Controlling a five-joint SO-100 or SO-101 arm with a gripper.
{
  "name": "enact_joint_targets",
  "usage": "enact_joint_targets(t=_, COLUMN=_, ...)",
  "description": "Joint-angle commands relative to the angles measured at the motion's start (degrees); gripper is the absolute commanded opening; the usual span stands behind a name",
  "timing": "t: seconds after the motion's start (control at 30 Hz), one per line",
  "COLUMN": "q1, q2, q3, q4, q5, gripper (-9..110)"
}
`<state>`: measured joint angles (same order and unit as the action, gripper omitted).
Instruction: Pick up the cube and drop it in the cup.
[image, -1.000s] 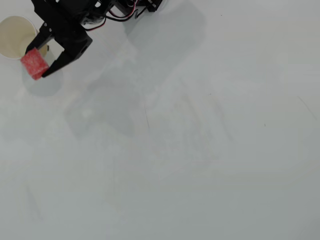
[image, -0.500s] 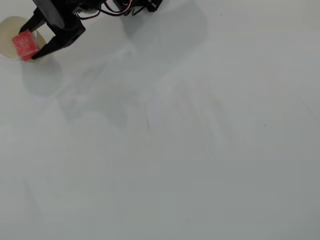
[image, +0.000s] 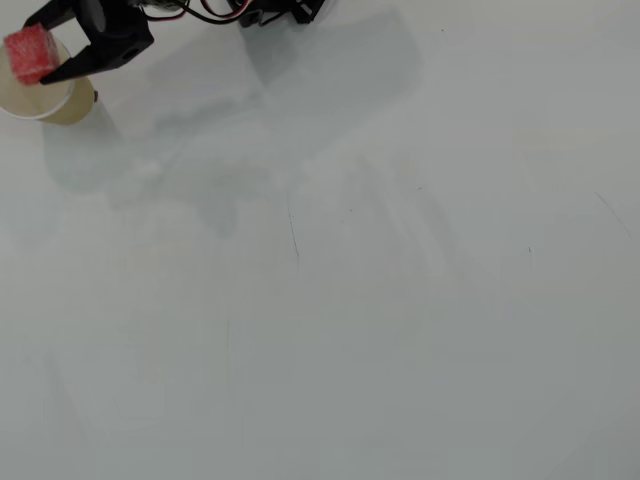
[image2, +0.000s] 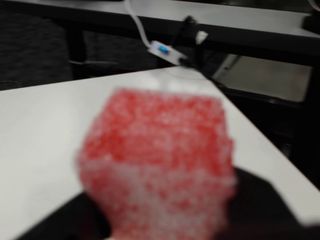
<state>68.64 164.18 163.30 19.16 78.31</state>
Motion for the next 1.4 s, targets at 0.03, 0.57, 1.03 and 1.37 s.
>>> enact_joint_targets(t=0.03, q1=2.5, q2=0.7, q3=-4.7, q4=-0.5, q5=-1.0, gripper=1)
enact_joint_targets(t=0.57, q1=0.4, q2=-2.5, q3=-2.2, q4=7.1, q5=-1.1, gripper=0)
enact_joint_targets(t=1.03, q1=-2.0, q2=-6.6, q3=-5.1, q4=7.4, q5=-0.9, gripper=0)
enact_joint_targets(t=1.37, q1=-1.8, q2=-10.6, q3=-8.9, q4=7.2, q5=-0.8, gripper=0)
